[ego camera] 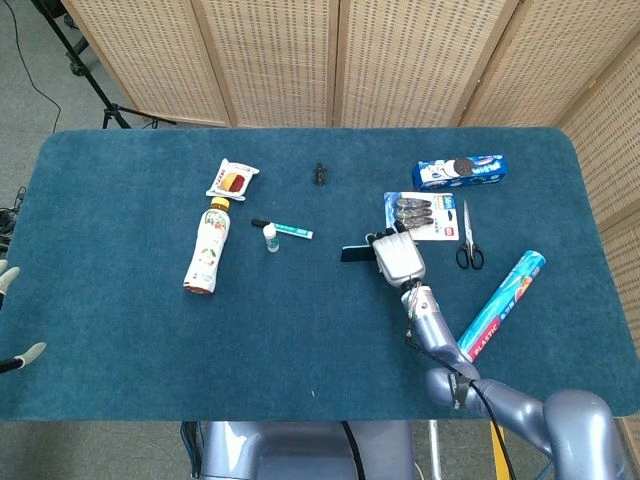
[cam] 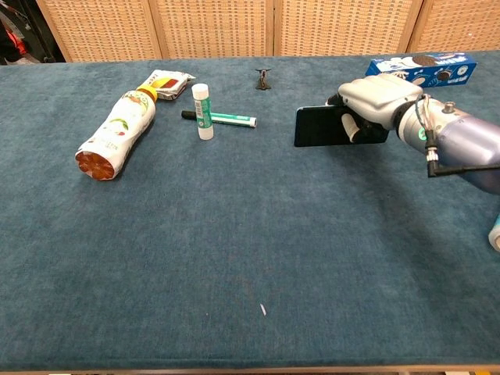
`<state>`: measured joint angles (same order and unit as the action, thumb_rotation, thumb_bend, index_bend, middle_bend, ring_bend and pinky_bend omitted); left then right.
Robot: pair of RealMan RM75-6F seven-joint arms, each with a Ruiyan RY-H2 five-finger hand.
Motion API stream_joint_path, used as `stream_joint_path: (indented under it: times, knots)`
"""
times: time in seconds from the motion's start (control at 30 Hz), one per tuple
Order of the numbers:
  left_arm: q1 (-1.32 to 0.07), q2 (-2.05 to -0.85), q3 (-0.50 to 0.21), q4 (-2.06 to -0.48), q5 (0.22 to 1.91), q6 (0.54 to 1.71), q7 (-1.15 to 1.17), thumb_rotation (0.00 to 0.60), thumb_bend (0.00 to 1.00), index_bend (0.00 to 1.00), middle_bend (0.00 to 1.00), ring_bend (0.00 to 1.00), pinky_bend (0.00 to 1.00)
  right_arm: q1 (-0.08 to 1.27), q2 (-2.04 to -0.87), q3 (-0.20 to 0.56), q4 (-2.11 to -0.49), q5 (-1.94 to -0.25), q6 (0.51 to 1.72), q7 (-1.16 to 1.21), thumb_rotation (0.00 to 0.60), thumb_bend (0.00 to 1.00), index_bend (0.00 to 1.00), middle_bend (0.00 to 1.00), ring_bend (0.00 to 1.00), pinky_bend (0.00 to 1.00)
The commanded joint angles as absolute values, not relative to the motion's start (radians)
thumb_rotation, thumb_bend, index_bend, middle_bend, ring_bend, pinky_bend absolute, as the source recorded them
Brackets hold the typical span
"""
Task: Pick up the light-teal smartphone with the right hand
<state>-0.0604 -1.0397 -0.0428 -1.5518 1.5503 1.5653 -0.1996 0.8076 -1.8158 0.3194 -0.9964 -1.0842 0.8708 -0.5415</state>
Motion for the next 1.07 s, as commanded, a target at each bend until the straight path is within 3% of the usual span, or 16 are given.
stream_joint_path:
  times: [0.03, 0.13, 0.2, 0.43, 0.67, 0.83, 1.07]
  knots:
    - [-0.06, -1.04, -0.044, -1.551, 1.547, 1.565, -0.201, 0.6, 0.0, 0.0, 0.0, 0.0, 0.0, 0.866, -1.815, 0.374, -0.951, -0.98, 0.828, -0.637, 0.6, 0.41, 0.24, 0.11, 0.09, 0.18]
    - [-0.057, -1.039, -0.045, -1.55, 1.545, 1.568, -0.206, 0.6, 0.0, 0.0, 0.0, 0.0, 0.0, 0.876, -1.809, 0.377, -0.935, -0.968, 0.838, -0.639, 0.6, 0.17, 0.14, 0.0, 0.0, 0.14]
    - [-0.056, -1.038, -0.046, -1.549, 1.544, 1.571, -0.21, 0.6, 0.0, 0.0, 0.0, 0.0, 0.0, 0.871, -1.792, 0.373, -0.954, -0.977, 0.855, -0.627, 0.6, 0.13, 0.12, 0.0, 0.0, 0.13]
    - [-0.052, -1.038, -0.045, -1.548, 1.549, 1.578, -0.212, 0.6, 0.0, 0.0, 0.0, 0.0, 0.0, 0.804, -1.655, 0.334, -1.2, -1.041, 0.946, -0.582, 0.6, 0.13, 0.12, 0.0, 0.0, 0.12]
    - [-0.044, -1.039, -0.04, -1.553, 1.567, 1.599, -0.21, 0.6, 0.0, 0.0, 0.0, 0.0, 0.0, 0.619, -1.457, 0.202, -1.497, -1.216, 1.137, -0.466, 0.6, 0.1, 0.12, 0.0, 0.0, 0.12]
    - [-0.041, -1.041, -0.038, -1.553, 1.573, 1.606, -0.207, 0.6, 0.0, 0.0, 0.0, 0.0, 0.0, 0.502, -1.378, 0.085, -1.51, -1.406, 1.296, -0.362, 0.6, 0.0, 0.12, 0.0, 0.0, 0.11]
    - [-0.038, -1.045, -0.033, -1.563, 1.581, 1.608, -0.183, 0.6, 0.0, 0.0, 0.0, 0.0, 0.0, 0.356, -1.329, -0.012, -1.483, -1.51, 1.464, -0.246, 0.6, 0.0, 0.12, 0.0, 0.0, 0.05]
